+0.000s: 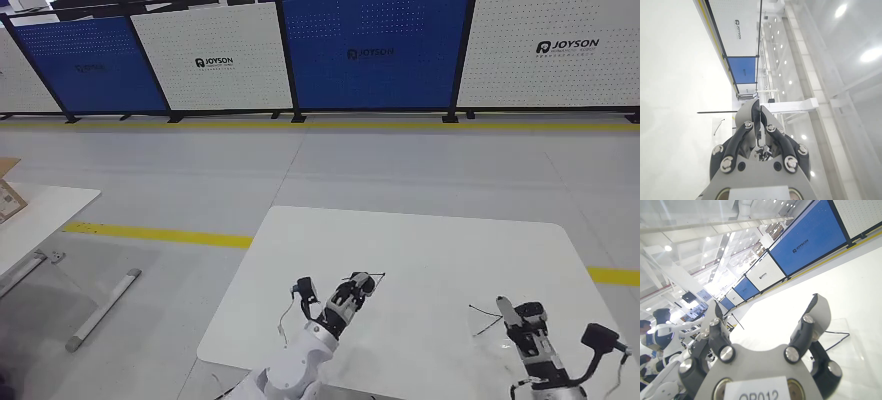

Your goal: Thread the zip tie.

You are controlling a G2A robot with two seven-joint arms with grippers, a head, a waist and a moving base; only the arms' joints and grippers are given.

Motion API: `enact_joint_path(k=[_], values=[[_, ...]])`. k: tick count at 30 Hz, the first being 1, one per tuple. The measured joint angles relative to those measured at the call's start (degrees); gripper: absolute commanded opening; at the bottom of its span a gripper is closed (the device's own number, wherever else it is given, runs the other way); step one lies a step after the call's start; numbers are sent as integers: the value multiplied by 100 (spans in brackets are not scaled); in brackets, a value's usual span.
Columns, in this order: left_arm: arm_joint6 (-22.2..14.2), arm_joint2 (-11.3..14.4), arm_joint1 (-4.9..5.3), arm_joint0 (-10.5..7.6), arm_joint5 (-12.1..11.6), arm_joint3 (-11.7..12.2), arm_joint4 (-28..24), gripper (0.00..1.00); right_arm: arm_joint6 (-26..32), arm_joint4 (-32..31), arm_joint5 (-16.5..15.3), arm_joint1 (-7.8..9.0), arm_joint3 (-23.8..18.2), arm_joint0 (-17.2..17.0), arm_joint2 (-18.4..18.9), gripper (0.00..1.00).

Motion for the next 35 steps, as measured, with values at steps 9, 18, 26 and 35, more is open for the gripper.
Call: enact_joint_path(k=[9, 18, 26, 35], values=[[324, -266, -32, -6, -30, 52, -591, 0, 842, 1879, 1, 101, 274, 49, 866, 100], [322, -264, -32, -5, -29, 51, -590, 0, 802, 1843, 1, 100, 253, 48, 858, 100], [322, -264, -32, -5, -29, 51, -590, 0, 802, 1844, 1, 100, 253, 48, 858, 100], [322, -264, -32, -5, -29, 51, -590, 0, 802, 1844, 1, 100, 253, 48, 858, 100]])
